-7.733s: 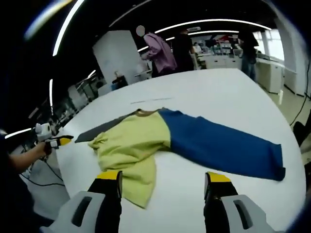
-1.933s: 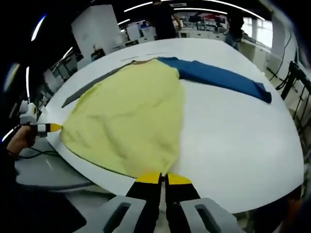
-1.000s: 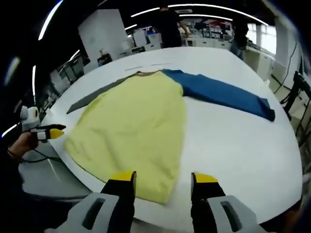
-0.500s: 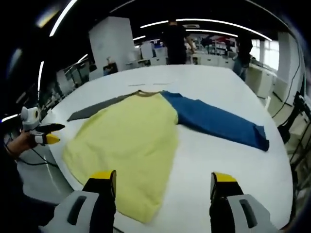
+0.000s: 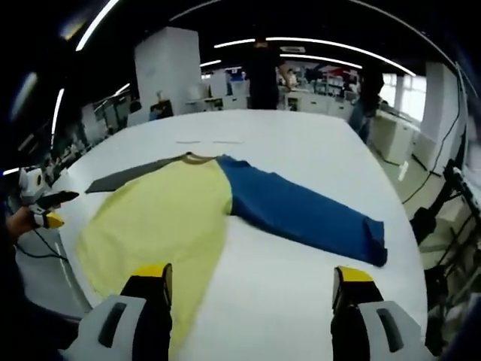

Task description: Fold the garment on the visible template until the final outline fits inside the template.

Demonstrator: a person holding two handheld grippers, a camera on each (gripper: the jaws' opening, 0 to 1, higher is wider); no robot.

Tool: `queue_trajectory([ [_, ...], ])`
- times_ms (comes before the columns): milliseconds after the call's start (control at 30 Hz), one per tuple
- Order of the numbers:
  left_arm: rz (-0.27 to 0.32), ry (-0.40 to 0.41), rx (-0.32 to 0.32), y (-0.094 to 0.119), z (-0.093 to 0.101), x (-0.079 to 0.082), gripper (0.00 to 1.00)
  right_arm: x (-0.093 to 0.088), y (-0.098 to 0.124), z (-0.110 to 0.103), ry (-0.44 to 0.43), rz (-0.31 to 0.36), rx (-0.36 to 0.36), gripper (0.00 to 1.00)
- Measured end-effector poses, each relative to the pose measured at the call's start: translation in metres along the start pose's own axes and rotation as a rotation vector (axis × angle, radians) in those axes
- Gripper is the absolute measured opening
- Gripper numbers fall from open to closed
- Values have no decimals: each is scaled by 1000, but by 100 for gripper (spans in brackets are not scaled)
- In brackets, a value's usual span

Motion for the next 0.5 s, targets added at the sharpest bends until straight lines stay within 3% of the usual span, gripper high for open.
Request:
queue_trajectory([
  [500,34,-25,-20,2,4,9,99,22,-4,60,-48,16,-95,71],
])
Point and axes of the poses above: the point that each gripper's makers call its tool centre point, and the gripper's own axes: y roughly backward along the fingers, z roughly to its right, x roughly out of its top, the point moved 4 cm from there along y, roughly backward along the fingers, and after that the axes turned 11 degrees about -z, right-handed, at the moved point
